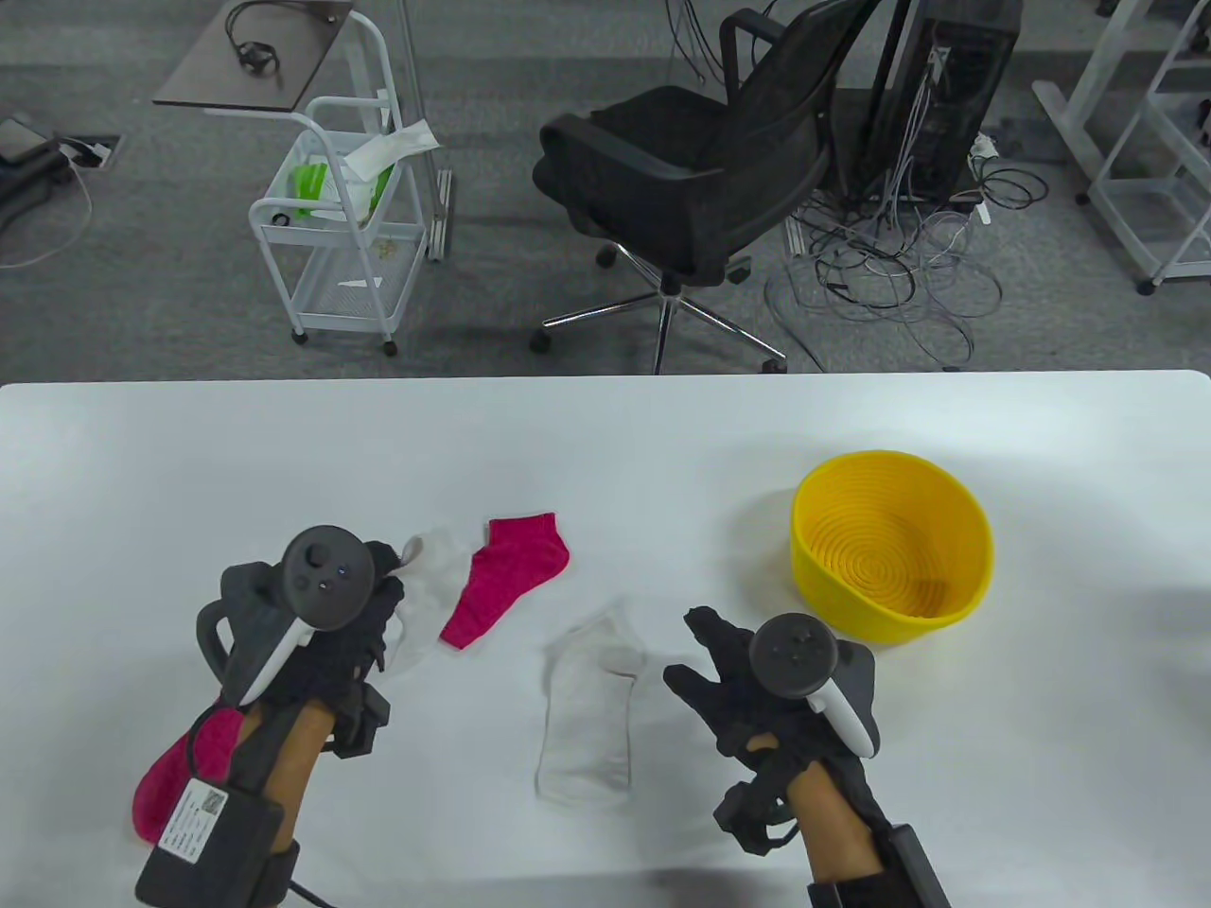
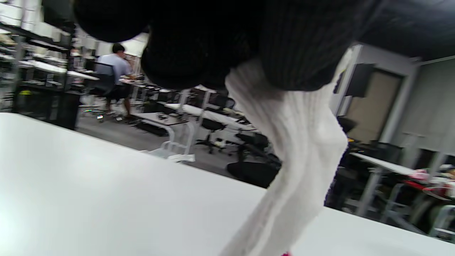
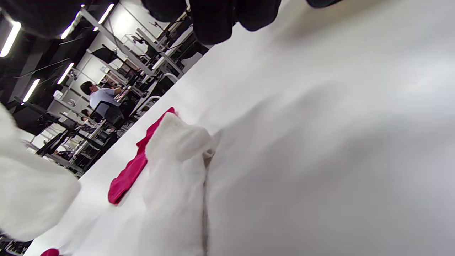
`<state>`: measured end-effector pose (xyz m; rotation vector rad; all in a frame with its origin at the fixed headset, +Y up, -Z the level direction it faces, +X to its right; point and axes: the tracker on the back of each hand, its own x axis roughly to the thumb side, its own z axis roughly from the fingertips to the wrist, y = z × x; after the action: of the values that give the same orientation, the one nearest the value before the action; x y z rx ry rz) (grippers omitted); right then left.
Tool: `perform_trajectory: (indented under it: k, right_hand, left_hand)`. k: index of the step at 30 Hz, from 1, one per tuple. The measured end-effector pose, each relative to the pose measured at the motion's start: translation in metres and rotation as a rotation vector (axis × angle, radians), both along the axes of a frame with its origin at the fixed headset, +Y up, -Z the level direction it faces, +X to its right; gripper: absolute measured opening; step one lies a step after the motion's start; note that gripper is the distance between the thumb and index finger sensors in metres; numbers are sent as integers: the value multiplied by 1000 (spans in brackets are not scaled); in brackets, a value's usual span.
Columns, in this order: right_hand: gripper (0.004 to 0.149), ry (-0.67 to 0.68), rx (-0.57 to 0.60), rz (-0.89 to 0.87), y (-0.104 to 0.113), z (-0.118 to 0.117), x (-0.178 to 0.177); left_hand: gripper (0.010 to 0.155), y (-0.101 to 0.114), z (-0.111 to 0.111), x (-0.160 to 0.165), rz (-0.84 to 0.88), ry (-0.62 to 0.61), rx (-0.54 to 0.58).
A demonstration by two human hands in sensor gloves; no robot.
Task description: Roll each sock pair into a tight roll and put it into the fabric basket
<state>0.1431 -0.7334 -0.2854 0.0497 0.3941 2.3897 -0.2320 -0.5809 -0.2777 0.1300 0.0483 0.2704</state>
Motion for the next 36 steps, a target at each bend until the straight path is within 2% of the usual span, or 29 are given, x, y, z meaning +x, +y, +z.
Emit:
perform_trajectory:
  k: [5, 10, 15, 22, 25, 29, 36]
  right_hand:
    - [82, -66, -37, -19, -8, -6, 16]
    - [81, -86, -71, -29, -14, -8, 22]
    - [82, -88, -71, -24, -14, -8, 22]
    - [81, -93, -81, -19, -13, -8, 23]
    - [81, -94, -85, -18, -13, -8, 22]
    - [81, -94, -88, -17, -12, -8, 22]
    - [81, -95, -88, -19, -12, -8, 22]
  left_hand:
    - [41, 3, 24, 38, 2, -148, 20]
    - [40, -14, 43, 69, -20, -286, 40]
    - [40, -23, 56, 88, 30, -379, 26]
    - [40, -25, 67, 104, 22, -469, 17]
    - [41, -27, 65, 105, 54, -515, -13]
    - [41, -39, 55, 106, 84, -514, -63]
    - [40, -73, 18, 105, 117, -460, -153]
